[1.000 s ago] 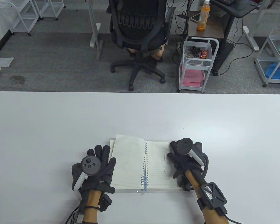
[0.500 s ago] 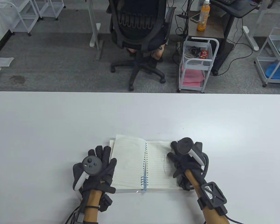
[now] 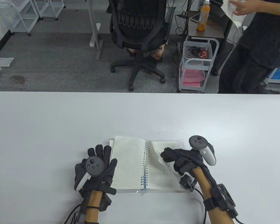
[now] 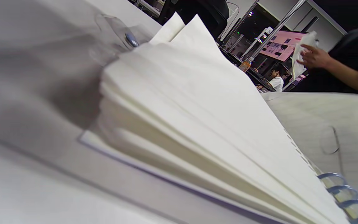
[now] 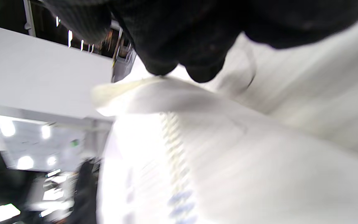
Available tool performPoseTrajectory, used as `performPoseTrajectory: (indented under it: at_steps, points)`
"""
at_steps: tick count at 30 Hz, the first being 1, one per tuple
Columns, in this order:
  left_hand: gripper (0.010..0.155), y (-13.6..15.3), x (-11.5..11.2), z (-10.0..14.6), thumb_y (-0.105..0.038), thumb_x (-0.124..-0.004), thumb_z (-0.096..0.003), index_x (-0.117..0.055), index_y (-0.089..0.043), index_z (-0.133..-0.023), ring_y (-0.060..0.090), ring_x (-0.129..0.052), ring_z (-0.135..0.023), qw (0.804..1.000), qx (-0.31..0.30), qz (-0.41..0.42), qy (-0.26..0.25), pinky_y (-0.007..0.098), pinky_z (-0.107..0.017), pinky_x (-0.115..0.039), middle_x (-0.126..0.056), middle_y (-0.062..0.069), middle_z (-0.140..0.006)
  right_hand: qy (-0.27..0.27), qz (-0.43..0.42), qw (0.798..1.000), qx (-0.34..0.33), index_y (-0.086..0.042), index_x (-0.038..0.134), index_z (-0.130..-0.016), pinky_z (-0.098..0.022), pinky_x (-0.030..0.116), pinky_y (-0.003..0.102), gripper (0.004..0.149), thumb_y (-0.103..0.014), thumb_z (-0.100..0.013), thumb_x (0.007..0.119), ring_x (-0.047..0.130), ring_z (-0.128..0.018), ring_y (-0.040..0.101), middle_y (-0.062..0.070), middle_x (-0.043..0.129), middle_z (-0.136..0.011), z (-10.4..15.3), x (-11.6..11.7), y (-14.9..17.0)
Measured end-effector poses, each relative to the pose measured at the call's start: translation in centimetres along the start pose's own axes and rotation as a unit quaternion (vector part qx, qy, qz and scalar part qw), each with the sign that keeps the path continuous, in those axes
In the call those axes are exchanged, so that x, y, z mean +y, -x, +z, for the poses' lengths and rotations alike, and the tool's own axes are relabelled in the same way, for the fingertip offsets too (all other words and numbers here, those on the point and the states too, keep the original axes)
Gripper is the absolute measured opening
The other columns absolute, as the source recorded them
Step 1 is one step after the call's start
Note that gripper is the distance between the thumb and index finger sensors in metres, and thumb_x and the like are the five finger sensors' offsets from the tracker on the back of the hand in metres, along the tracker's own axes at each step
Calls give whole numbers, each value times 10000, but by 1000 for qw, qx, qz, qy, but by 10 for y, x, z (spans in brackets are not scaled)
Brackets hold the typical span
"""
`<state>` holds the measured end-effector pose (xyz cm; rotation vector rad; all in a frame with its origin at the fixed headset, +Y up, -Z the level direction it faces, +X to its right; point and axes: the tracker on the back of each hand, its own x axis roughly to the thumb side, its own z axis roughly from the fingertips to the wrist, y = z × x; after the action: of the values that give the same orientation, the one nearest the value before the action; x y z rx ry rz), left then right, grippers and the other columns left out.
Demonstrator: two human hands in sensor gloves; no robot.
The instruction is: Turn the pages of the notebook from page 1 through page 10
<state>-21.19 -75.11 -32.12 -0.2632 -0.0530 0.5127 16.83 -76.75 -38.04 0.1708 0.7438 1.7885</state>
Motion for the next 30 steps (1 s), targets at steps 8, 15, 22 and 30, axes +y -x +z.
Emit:
performPoseTrajectory:
  at_steps: [8,15,22,30]
  points:
    - [699,2,4,2,-643,-403,-611,-89,-399,-1186,262,193,-1067,1000,0,19,-5,547,-656,83,74,-15,-1194,-90,42,993,-56,-170,547,-1111,-259,823,418,574,-511,-649,537,896,-356,200,278,528,-1127,-12,62,-15]
    - [699,7,15,8,-643,-402,-611,-87,-399,-1186,263,194,-1067,998,-7,52,-29,548,-656,83,77,-16,-1194,-61,276,957,-69,-166,592,-1086,-262,824,427,551,-481,-635,561,903,-345,208,185,378,-1159,-16,123,-28]
    - [700,5,13,7,-643,-401,-612,-85,-397,-1187,263,195,-1067,998,-10,57,-22,548,-656,83,77,-19,-1194,-112,212,967,-88,-170,590,-1085,-248,828,419,546,-480,-637,559,906,-338,190,183,441,-1159,-15,131,-30]
    - [699,5,11,6,-643,-401,-612,-86,-399,-1186,263,195,-1067,998,-13,54,-17,548,-655,83,77,-17,-1195,-25,153,981,-120,-160,601,-1079,-249,826,421,544,-473,-636,564,901,-339,200,211,491,-1143,-2,80,-38]
